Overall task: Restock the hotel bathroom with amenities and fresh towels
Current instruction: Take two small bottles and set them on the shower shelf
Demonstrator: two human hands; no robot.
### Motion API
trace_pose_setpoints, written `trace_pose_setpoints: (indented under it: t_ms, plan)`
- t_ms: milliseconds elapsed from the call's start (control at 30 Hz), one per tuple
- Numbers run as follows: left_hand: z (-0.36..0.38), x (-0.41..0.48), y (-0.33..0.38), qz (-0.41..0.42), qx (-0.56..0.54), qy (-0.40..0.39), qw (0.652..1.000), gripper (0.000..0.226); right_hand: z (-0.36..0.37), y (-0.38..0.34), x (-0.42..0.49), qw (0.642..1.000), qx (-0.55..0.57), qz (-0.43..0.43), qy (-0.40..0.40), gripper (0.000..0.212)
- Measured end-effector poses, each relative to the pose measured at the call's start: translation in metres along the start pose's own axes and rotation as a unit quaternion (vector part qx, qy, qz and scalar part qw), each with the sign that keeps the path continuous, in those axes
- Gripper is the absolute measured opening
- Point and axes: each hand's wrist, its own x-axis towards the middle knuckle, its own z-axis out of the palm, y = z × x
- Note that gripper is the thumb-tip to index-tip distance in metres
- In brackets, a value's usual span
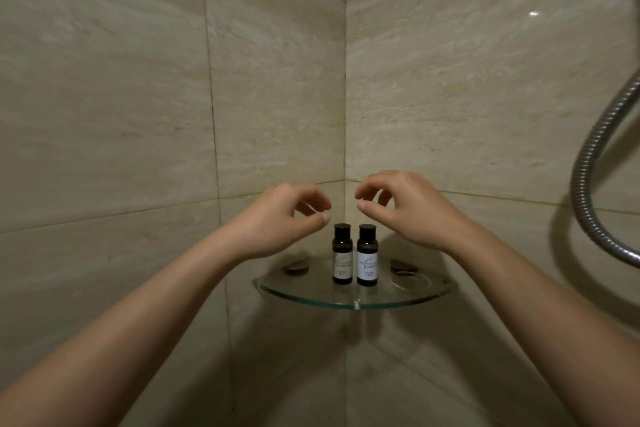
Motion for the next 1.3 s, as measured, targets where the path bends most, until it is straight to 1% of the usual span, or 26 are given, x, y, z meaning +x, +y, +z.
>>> trace_pose_setpoints:
  t_ms: [133, 233, 333, 467, 633, 733, 833, 1000, 1167, 1300]
  plan:
    - [-0.017, -0.025, 0.006, -0.008, 0.039, -0.030, 0.999, 0.021, 0.006, -0.013, -0.005, 0.999, 0.038, -0.016, 0.023, 0.018]
    - [-0.033, -0.050, 0.011, -0.030, 0.066, -0.044, 0.996, 0.024, 0.011, -0.027, -0.009, 0.997, 0.059, -0.048, 0.009, 0.019]
    - [-0.045, -0.075, 0.015, -0.065, 0.113, -0.038, 0.991, 0.025, 0.017, -0.046, -0.013, 0.991, 0.092, -0.099, -0.010, 0.020]
    - [-0.053, -0.114, 0.022, -0.133, 0.184, -0.030, 0.973, 0.026, 0.037, -0.073, -0.017, 0.976, 0.128, -0.171, -0.047, 0.021]
    - [-0.062, -0.185, 0.039, -0.269, 0.214, -0.039, 0.938, 0.028, 0.069, -0.118, -0.029, 0.941, 0.168, -0.273, -0.111, 0.020]
    - [-0.071, -0.237, 0.059, -0.354, 0.219, -0.040, 0.908, 0.027, 0.086, -0.156, -0.045, 0.908, 0.191, -0.341, -0.149, 0.020]
    - [-0.082, -0.290, 0.083, -0.432, 0.228, -0.036, 0.872, 0.026, 0.100, -0.199, -0.064, 0.867, 0.221, -0.402, -0.194, 0.019]
    - [-0.099, -0.383, 0.133, -0.544, 0.236, 0.005, 0.805, 0.028, 0.116, -0.282, -0.098, 0.783, 0.261, -0.493, -0.274, 0.018]
    - [-0.118, -0.470, 0.184, -0.634, 0.235, 0.070, 0.734, 0.026, 0.122, -0.370, -0.144, 0.706, 0.265, -0.574, -0.319, 0.017]
    - [-0.140, -0.530, 0.221, -0.678, 0.240, 0.114, 0.685, 0.027, 0.119, -0.447, -0.185, 0.645, 0.280, -0.627, -0.336, 0.017]
